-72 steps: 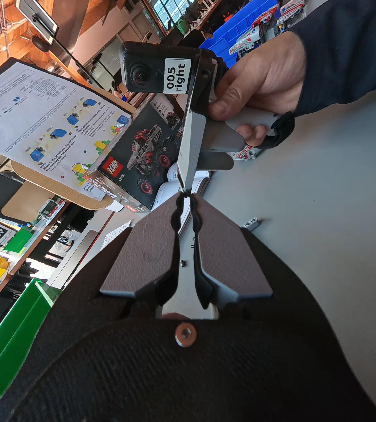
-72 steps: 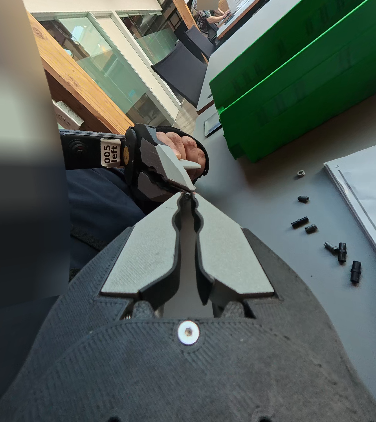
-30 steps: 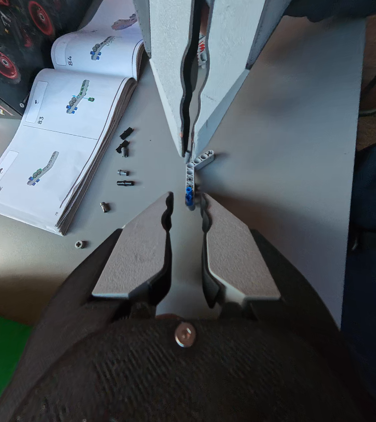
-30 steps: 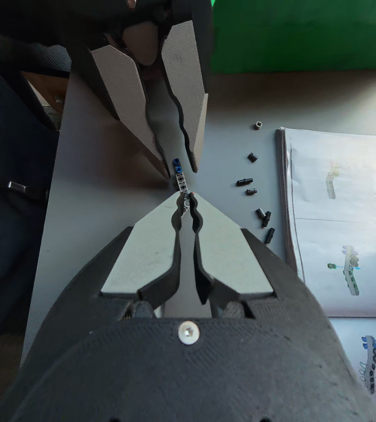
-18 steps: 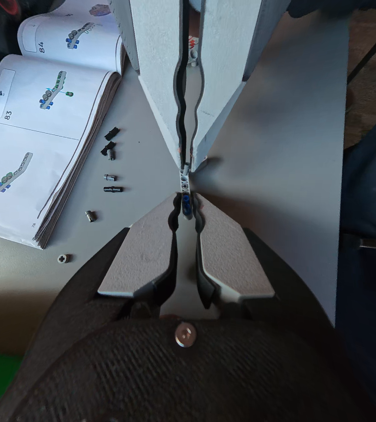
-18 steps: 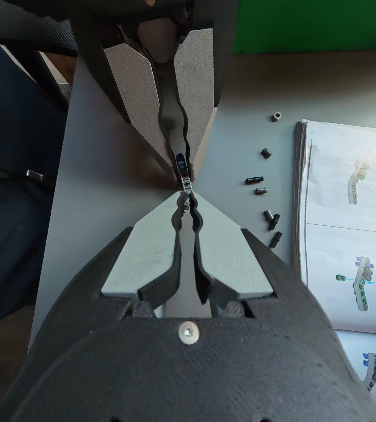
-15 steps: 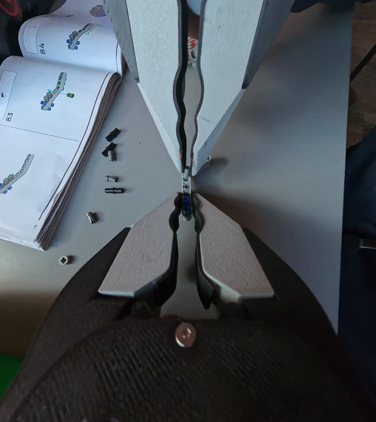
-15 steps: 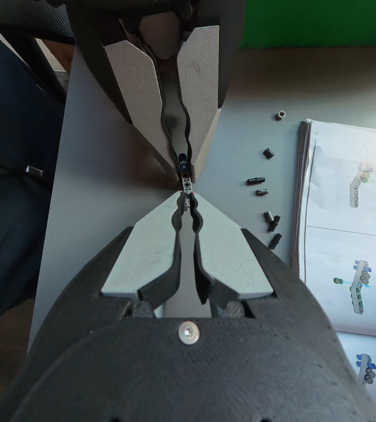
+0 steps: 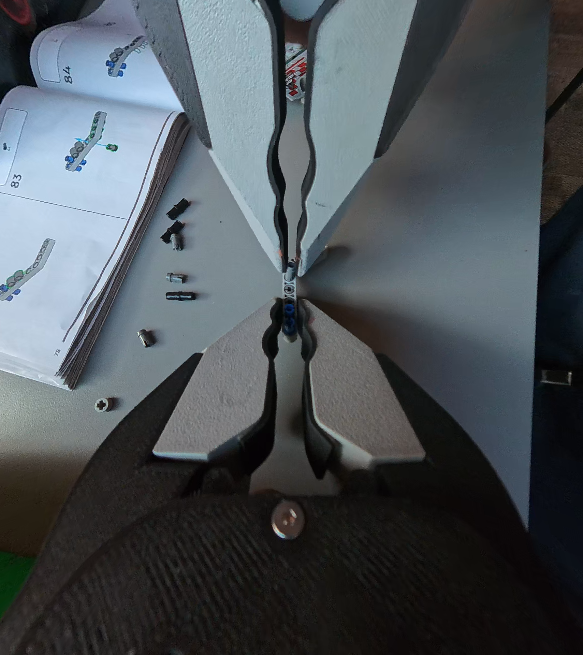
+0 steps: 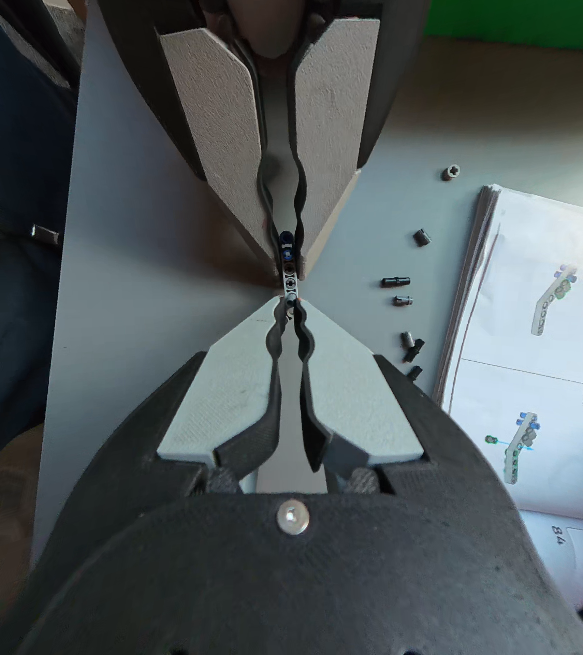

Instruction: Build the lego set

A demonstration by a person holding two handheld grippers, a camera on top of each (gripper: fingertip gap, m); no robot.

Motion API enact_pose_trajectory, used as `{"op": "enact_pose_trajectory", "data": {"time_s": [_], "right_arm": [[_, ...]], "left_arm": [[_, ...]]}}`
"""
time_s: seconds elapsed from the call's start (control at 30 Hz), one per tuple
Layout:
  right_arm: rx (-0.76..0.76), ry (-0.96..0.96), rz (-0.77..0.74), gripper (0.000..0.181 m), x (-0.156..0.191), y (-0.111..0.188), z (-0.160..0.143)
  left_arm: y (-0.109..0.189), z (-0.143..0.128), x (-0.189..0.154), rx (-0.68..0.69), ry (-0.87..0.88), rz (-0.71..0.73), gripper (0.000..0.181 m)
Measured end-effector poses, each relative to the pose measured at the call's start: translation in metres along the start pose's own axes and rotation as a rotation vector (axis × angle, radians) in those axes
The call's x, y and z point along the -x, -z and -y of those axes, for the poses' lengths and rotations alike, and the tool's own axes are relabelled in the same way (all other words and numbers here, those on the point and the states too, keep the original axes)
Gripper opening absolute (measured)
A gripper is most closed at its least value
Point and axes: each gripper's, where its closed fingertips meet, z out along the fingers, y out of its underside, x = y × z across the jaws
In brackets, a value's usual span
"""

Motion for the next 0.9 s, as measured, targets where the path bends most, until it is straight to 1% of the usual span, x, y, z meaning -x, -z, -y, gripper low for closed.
{"op": "enact_pose_trajectory", "data": {"time_s": [0.2, 0.43, 0.57, 0.7, 0.8, 0.9], "right_arm": [[0.099, 0.041, 0.017, 0.001, -0.001, -0.001, -0.001], [0.147, 0.060, 0.063, 0.001, -0.002, -0.003, 0.000], [0.088, 0.040, 0.062, 0.001, -0.002, -0.003, 0.001], [-0.032, -0.029, 0.052, 0.002, -0.001, -0.001, 0.002], [-0.117, -0.043, 0.017, 0.000, -0.003, 0.008, 0.005], [-0.165, -0.052, 0.003, 0.000, -0.004, 0.017, 0.010]], "left_arm": [[0.000, 0.000, 0.001, 0.002, -0.006, 0.010, 0.005], [0.000, -0.001, 0.000, 0.001, -0.014, 0.011, 0.005], [0.001, -0.001, 0.001, -0.001, -0.008, 0.009, 0.005], [0.000, -0.001, 0.001, -0.001, -0.022, 0.017, 0.005], [0.000, -0.001, 0.001, 0.000, -0.026, 0.022, 0.005], [0.000, -0.001, 0.001, -0.001, -0.026, 0.022, 0.005]]}}
